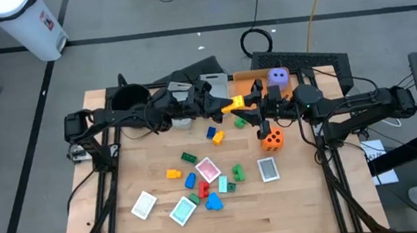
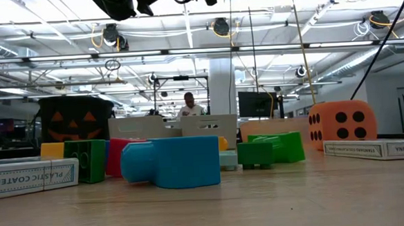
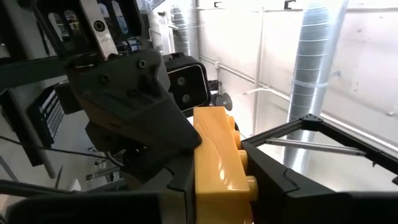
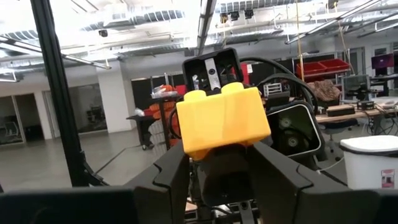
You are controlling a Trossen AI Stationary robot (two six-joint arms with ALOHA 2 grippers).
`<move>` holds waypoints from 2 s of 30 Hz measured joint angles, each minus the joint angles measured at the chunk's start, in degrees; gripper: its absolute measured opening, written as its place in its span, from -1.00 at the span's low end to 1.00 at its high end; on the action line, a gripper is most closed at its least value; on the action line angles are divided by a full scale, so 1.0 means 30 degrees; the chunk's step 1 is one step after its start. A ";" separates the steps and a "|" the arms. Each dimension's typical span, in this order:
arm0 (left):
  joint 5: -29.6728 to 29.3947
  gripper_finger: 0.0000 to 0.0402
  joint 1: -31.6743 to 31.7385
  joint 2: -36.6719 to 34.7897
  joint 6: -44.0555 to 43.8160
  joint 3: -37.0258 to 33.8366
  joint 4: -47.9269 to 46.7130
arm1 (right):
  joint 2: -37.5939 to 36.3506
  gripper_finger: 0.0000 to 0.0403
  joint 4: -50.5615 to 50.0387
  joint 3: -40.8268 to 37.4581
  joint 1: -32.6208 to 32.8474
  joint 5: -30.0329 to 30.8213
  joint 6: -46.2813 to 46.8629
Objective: Pick & Place Toys
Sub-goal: Put the yellow game piece into the left gray bin
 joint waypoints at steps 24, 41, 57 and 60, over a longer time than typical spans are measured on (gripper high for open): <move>0.1035 -0.53 0.0710 -0.0230 0.0637 0.0000 0.0218 | -0.1093 0.30 -0.1006 -0.0029 -0.0649 0.0430 0.0955; 0.1847 -0.53 0.2457 -0.3882 0.7129 0.0000 -1.1041 | -0.2973 0.25 -0.5184 0.0000 -0.0860 0.0408 0.0346; 0.1482 -0.53 0.3370 -0.4095 0.8811 -0.0007 -1.4230 | -0.2407 0.25 -0.6728 0.0000 -0.1273 0.0342 0.2605; 0.1494 -0.53 0.4041 -0.4095 0.9290 -0.0007 -1.5660 | -0.2448 0.25 -0.7634 0.0000 -0.1275 0.0335 0.3182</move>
